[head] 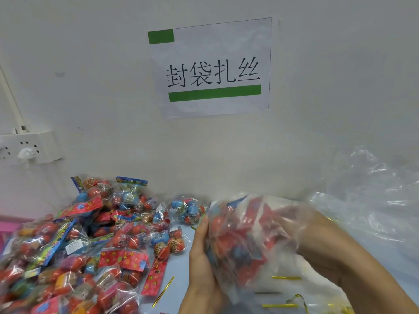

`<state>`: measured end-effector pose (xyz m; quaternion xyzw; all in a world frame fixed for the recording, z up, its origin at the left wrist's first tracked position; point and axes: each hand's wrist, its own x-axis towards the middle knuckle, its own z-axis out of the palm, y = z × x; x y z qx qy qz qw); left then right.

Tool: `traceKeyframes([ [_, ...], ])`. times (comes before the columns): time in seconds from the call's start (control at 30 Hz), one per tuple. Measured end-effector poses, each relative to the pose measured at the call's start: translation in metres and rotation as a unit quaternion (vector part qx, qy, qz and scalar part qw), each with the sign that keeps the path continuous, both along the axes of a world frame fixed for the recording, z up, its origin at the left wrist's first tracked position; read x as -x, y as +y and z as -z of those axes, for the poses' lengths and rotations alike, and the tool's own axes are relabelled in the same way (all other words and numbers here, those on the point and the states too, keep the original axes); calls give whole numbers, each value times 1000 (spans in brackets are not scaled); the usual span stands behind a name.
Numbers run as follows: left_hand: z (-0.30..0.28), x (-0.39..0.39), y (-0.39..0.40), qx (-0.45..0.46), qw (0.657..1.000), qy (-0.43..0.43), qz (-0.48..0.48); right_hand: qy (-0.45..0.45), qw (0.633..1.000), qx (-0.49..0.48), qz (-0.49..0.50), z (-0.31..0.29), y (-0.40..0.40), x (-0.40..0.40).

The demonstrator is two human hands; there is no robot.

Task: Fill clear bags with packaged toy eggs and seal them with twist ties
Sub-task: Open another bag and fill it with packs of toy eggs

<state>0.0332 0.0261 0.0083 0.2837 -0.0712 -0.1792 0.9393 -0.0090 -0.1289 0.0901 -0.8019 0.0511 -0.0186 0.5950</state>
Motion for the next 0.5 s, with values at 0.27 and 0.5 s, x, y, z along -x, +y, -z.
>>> traceKeyframes([
  [0.27,-2,-8,8,18,986,44,-160,-231,962,53,138,-26,-4,2],
  [0.5,-7,-5,9,11,982,38,-183,-20,987,116,-110,8,9,-4],
])
